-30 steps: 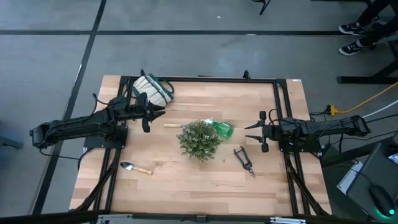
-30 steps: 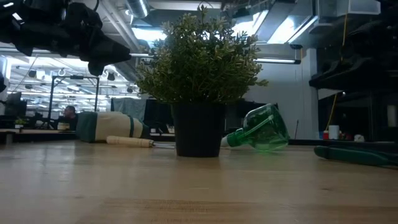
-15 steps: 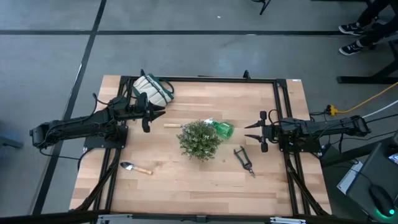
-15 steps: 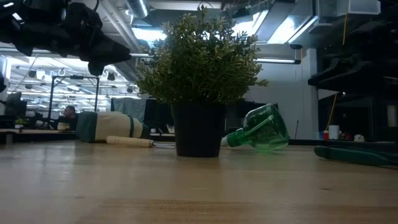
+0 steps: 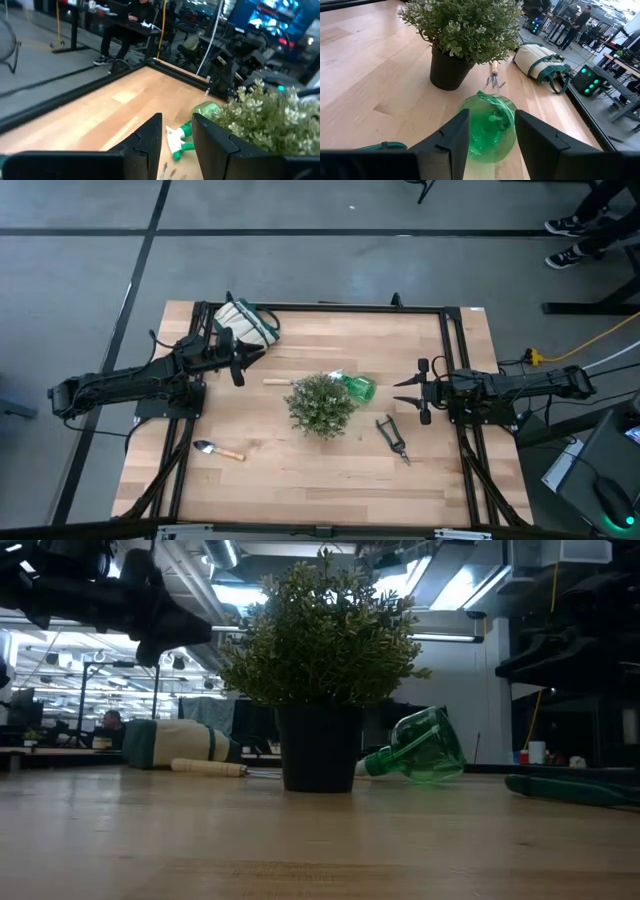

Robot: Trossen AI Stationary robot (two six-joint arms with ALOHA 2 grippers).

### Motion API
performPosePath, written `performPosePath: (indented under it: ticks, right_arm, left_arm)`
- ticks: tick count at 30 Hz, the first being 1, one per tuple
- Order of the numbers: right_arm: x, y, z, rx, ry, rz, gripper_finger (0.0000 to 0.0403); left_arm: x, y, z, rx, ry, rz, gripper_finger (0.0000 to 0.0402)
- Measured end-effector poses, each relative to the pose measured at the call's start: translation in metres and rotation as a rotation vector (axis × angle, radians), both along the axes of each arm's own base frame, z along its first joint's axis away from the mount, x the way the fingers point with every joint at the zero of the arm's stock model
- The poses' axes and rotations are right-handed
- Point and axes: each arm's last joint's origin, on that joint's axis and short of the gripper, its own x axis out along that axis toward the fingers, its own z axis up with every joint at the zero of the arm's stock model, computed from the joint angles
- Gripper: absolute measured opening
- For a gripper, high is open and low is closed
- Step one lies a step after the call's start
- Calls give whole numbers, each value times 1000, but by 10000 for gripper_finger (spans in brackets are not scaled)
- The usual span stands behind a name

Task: Pick & Place Garden tools in Gardening bag
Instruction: Prepare the green green gardening bag

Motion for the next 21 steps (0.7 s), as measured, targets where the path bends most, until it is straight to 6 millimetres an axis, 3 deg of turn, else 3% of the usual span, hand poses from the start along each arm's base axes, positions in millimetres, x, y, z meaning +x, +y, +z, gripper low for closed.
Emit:
performPosePath:
  ticks: [12,15,21]
  right_arm:
    - [0,0,0,0,0,0,160]
    - [0,0,0,0,0,0,160]
    - [0,0,0,0,0,-1,160]
  left_arm:
    - [3,9,-8,-101,24,151,103]
    - [6,16,-12,-137,92,170,104]
    - [24,36,10,-102,332,129,104]
